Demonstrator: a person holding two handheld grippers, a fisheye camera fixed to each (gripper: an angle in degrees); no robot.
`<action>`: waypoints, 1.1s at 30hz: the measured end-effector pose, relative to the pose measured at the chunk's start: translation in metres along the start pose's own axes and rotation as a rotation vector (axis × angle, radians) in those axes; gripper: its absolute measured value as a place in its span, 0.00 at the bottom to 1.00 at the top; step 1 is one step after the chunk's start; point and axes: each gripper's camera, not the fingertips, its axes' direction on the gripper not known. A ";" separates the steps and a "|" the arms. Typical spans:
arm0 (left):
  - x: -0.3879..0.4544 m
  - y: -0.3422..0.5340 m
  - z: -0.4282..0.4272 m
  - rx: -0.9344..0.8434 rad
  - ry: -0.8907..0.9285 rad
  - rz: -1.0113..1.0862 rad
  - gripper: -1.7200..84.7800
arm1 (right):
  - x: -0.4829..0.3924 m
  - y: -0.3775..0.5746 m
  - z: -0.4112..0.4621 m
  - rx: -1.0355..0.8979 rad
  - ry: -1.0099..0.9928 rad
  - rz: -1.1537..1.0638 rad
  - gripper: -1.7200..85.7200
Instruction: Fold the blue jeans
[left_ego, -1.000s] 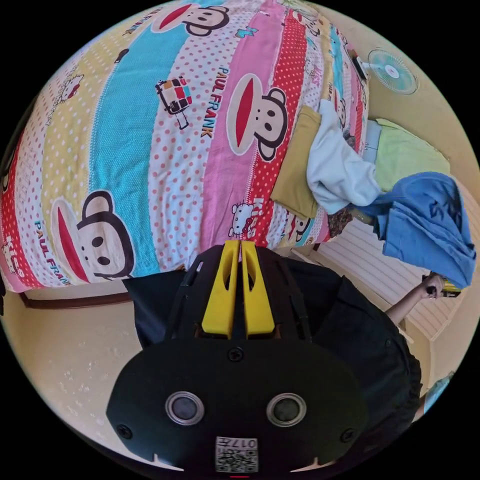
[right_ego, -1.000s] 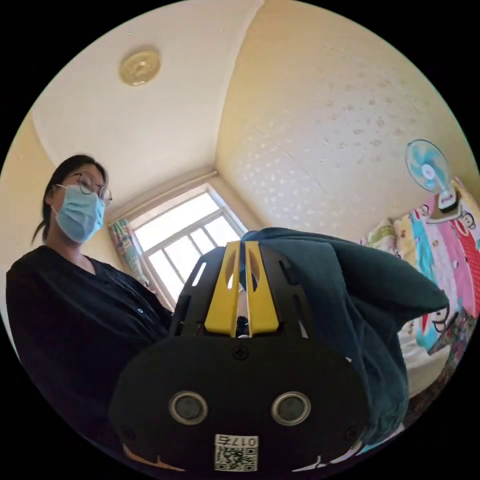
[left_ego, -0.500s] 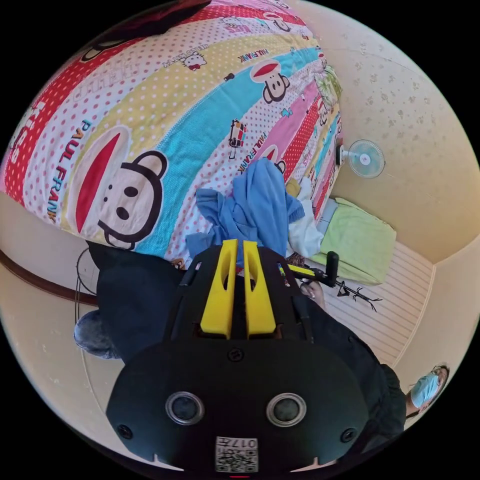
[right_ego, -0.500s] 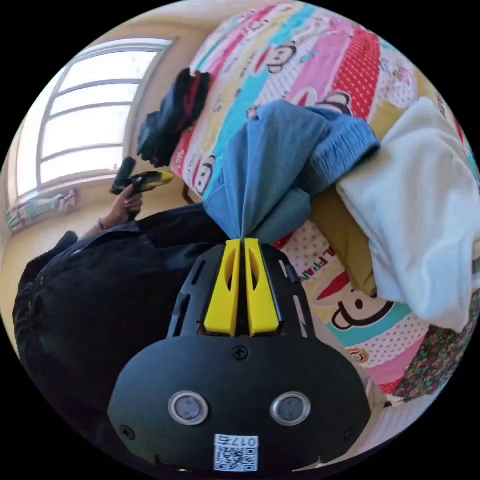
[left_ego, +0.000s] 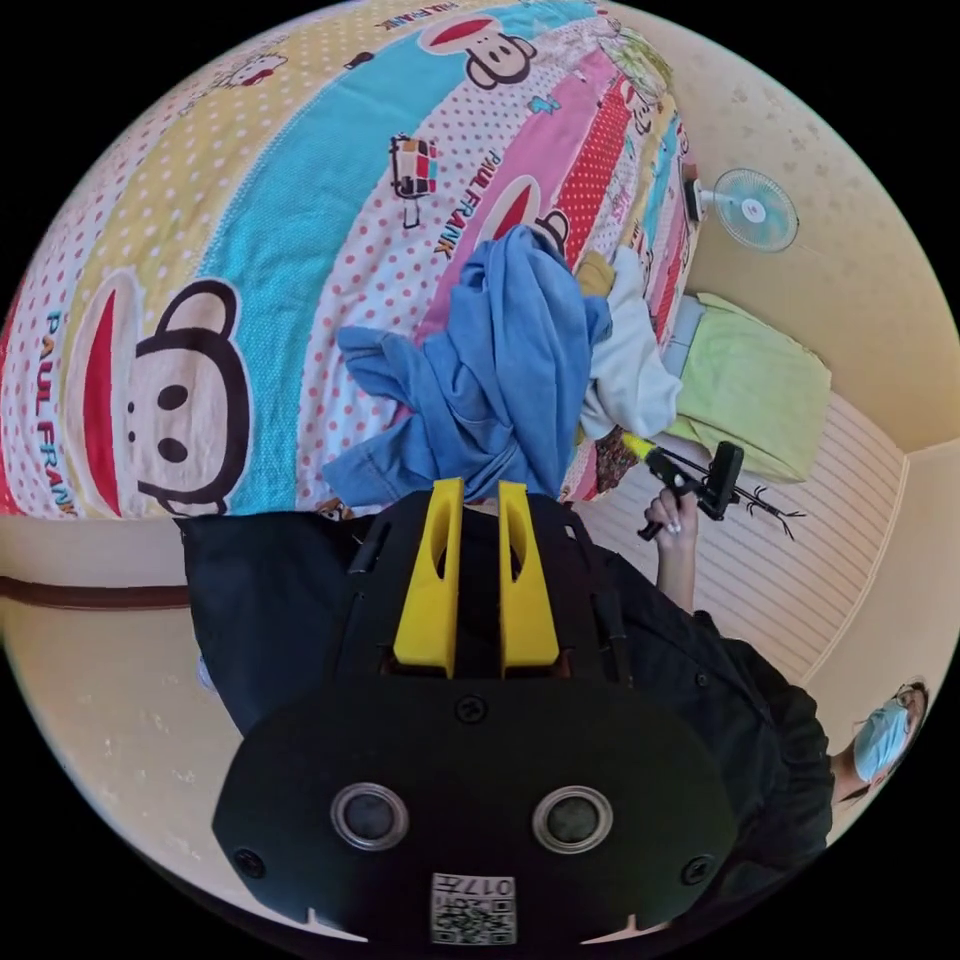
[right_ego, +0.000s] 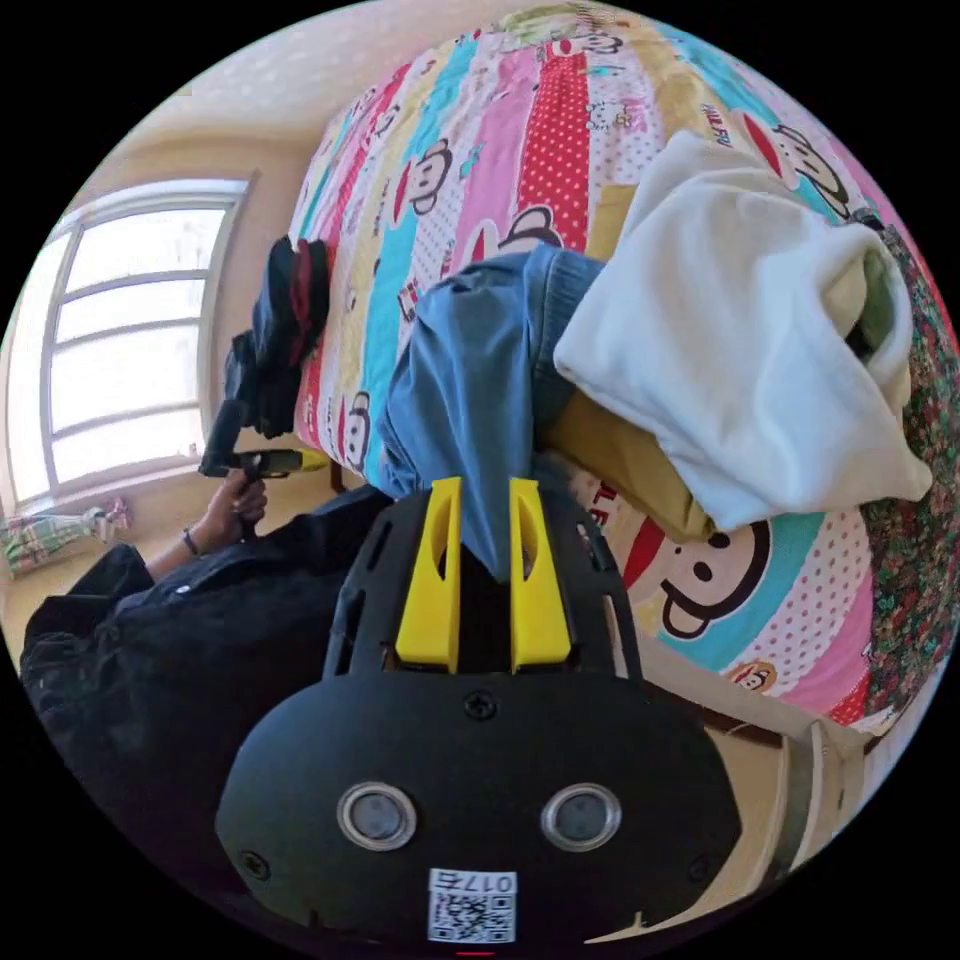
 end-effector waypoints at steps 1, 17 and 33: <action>0.003 -0.003 0.012 -0.023 -0.011 0.019 0.09 | 0.001 -0.011 0.003 0.025 0.009 0.003 0.12; -0.034 0.040 0.054 0.188 0.103 0.058 0.09 | 0.010 -0.184 0.173 -0.019 0.120 -0.002 0.07; 0.241 0.066 0.017 0.640 -0.155 0.791 0.22 | -0.225 -0.134 0.046 0.345 -0.529 -0.958 0.06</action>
